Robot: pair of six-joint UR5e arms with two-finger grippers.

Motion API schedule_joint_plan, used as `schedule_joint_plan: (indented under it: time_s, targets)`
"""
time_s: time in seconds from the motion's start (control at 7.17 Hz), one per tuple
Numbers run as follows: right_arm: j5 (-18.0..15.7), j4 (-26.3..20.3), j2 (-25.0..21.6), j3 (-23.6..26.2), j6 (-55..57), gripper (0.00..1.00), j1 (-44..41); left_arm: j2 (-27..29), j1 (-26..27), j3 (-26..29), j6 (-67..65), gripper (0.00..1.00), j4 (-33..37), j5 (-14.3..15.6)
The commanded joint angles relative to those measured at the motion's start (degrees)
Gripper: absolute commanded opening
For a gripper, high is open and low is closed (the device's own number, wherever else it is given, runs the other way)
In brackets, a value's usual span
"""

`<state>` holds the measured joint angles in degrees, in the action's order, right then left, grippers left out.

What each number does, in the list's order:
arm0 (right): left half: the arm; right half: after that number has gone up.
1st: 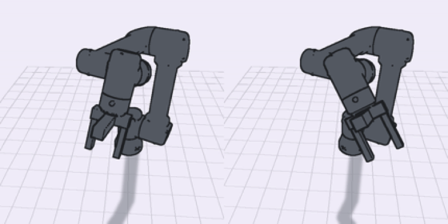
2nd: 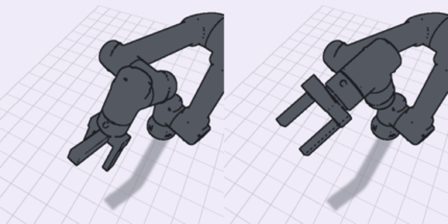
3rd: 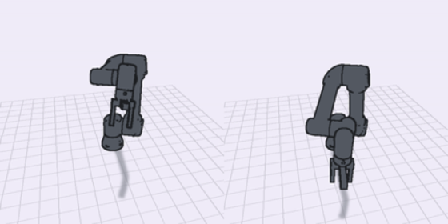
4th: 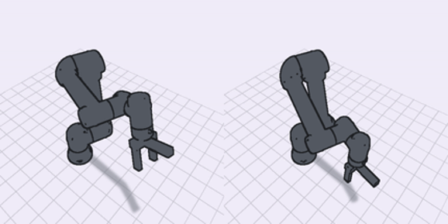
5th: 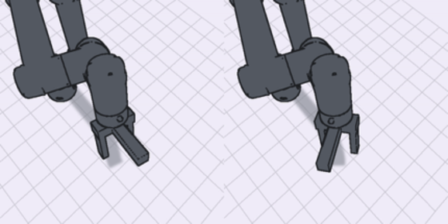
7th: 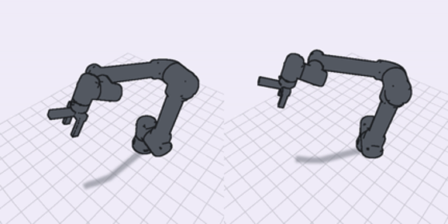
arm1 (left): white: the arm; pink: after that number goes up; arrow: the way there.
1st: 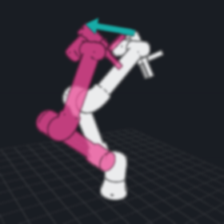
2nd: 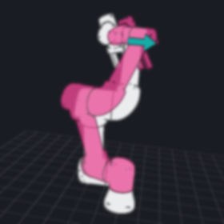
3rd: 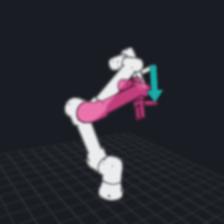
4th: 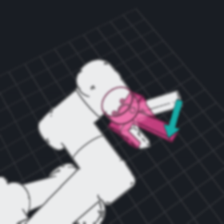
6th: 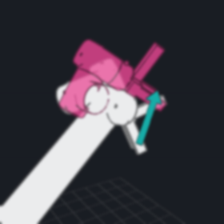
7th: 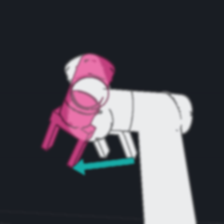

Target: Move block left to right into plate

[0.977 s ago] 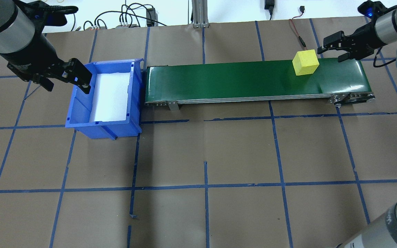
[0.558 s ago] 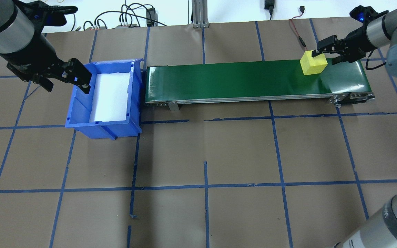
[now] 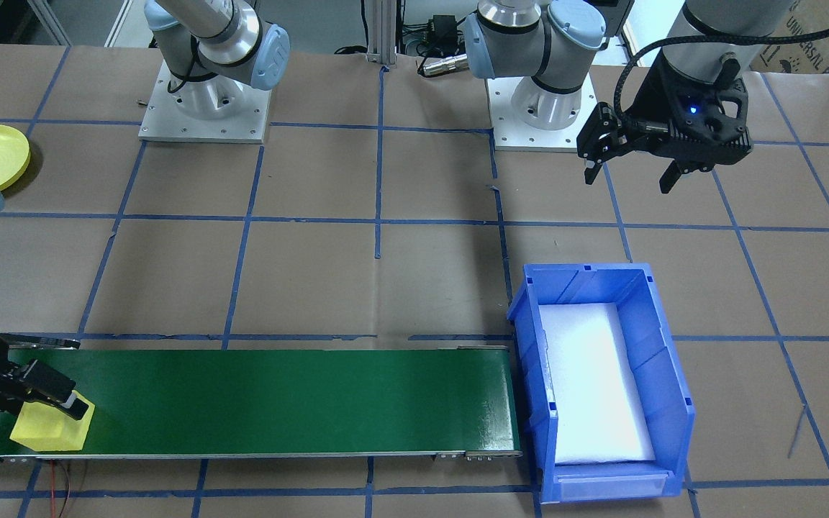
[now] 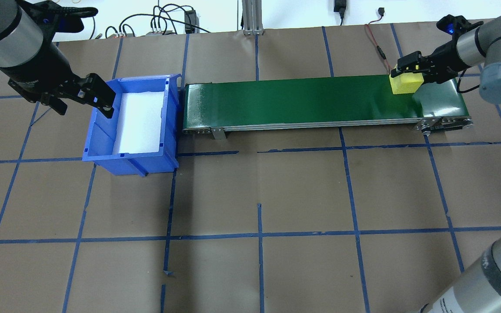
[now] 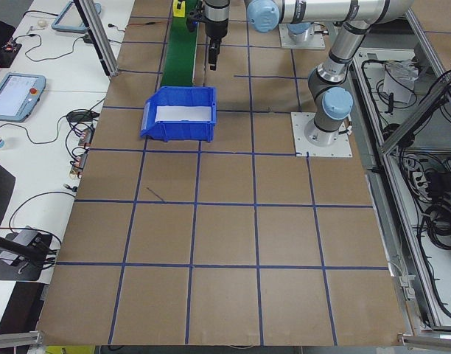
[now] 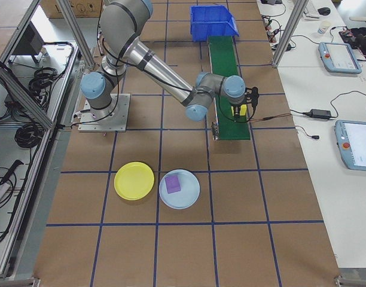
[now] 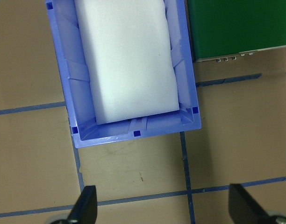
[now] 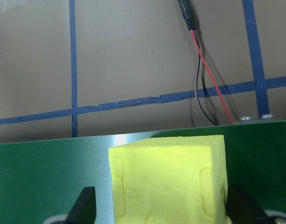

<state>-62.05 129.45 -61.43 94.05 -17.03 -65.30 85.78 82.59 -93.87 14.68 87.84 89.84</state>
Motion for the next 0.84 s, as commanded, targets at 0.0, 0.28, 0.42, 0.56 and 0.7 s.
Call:
schedule_joint_plan:
  time_s: [0.0, 0.28, 0.42, 0.56, 0.7]
  targets:
    - [-7.51, 4.81, -0.09, 0.61, -0.37, 0.54, 0.0, 0.0, -0.15, 0.0, 0.0, 1.0, -0.04, -0.02]
    - [-17.08, 4.85, -0.71, 0.09, -4.91, 0.27, 0.17, 0.0, -0.06, 0.0, 0.0, 1.0, -0.04, -0.02]
    - [-17.93, 4.15, -2.54, 1.39, -8.07, 0.23, 0.7, 0.0, -0.06, 0.0, 0.0, 1.0, -0.04, -0.02]
    - [-20.37, 2.84, -8.04, 5.06, -12.28, 0.23, 3.66, 0.0, -0.06, 0.0, 0.0, 1.0, -0.04, -0.02]
    - [-24.4, -5.09, -16.1, 9.97, -13.54, 0.24, 7.95, 0.0, -0.06, 0.0, 0.0, 1.0, -0.04, -0.02]
